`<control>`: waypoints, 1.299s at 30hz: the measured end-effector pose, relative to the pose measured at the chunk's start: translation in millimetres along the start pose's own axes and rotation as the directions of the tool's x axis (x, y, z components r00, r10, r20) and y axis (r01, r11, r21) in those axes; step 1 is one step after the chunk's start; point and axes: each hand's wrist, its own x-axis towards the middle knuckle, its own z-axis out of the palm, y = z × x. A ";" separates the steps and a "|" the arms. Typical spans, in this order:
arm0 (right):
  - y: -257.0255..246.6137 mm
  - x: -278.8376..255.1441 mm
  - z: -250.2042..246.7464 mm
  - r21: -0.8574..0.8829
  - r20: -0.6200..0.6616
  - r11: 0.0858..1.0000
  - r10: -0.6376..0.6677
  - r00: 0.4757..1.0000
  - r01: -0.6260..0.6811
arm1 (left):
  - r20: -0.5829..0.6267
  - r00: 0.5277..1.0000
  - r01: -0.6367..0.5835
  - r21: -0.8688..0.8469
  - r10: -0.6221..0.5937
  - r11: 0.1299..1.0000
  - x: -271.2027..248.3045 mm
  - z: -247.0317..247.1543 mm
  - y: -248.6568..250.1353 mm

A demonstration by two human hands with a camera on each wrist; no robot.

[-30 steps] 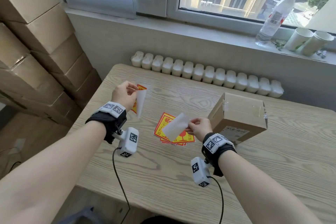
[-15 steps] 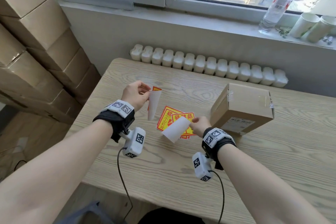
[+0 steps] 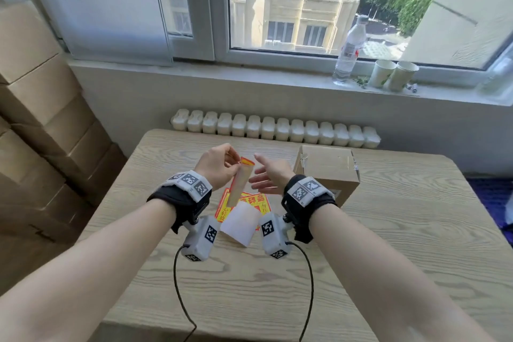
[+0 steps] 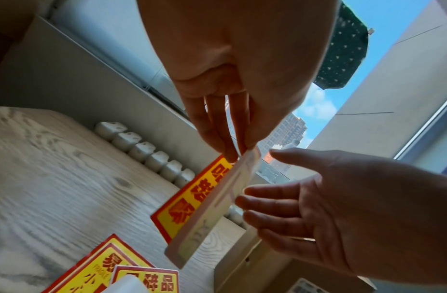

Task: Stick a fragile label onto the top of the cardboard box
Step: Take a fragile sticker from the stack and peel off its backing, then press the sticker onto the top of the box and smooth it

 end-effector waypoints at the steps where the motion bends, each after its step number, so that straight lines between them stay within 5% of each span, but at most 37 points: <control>1: -0.4 -0.9 -4.5 0.003 0.005 1.000 0.011 1.000 -0.011 | 0.009 1.000 -0.016 0.004 0.016 1.000 -0.3 1.4 5.3; 8: -3.7 -16.5 -23.5 0.097 0.032 0.995 -0.035 0.999 0.032 | 0.111 0.990 -0.084 -0.026 0.087 0.996 -0.9 8.2 32.4; 13: -7.1 -18.6 -33.0 0.224 -0.082 0.963 -0.137 0.987 0.152 | 0.100 0.992 -0.070 -0.066 0.077 0.995 -2.9 12.3 38.3; 20: -5.9 -25.5 -58.5 0.323 -0.221 0.908 -0.204 0.954 0.269 | -0.049 0.998 0.033 0.170 -0.025 0.985 6.6 12.0 33.5; 24: -3.6 -27.5 -78.0 0.348 -0.264 0.889 -0.211 0.941 0.296 | 0.013 0.986 0.161 0.172 -0.166 0.972 15.5 22.0 38.9; 32: 1.5 -31.5 -127.1 0.327 -0.354 0.878 -0.229 0.907 0.349 | 0.090 0.993 0.078 -0.002 -0.078 0.997 31.7 64.6 77.9; 39: 12.6 -17.6 -171.3 0.140 -0.423 0.929 -0.258 0.869 0.344 | 0.101 0.982 0.163 -0.027 -0.159 0.986 46.5 100.6 104.0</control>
